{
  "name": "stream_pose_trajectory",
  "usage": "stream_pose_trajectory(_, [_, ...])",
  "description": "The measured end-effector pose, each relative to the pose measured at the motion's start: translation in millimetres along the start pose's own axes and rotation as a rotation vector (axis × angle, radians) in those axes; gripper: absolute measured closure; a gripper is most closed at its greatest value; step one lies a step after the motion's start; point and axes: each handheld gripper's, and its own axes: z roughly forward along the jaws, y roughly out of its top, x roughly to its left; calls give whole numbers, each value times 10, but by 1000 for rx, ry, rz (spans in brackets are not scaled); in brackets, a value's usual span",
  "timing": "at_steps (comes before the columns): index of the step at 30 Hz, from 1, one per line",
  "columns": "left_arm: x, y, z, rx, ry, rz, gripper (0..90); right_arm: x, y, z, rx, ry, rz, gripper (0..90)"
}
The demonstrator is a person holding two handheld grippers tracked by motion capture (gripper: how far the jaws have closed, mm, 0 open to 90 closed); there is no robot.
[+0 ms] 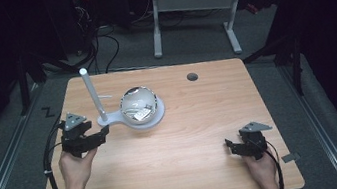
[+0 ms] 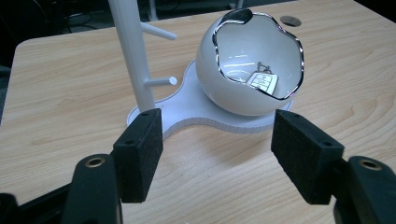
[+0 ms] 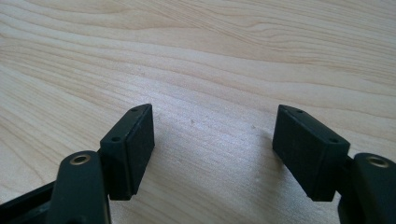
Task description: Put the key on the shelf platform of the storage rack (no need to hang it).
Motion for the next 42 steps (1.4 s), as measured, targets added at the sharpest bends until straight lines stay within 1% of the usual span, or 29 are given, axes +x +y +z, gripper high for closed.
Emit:
stream_pose_trajectory(8, [-38,-57,-21,-4,-11,2,347,0,0,0,0,0,0,300])
stream_pose_trajectory(12, [-63,-99,-21,8,-8,17,347,0,0,0,0,0,0,300])
stream_pose_trajectory(22, [-79,-198,3,17,-21,0,348,0,0,0,0,0,0,300])
stream_pose_trajectory(23, [-85,-209,8,21,-32,0,348,0,0,0,0,0,0,300])
stream_pose_trajectory(29, [-121,-255,28,31,-40,8,348,0,0,0,0,0,0,300])
stream_pose_trajectory(42, [-146,-355,51,38,-54,-4,348,0,0,0,0,0,0,299])
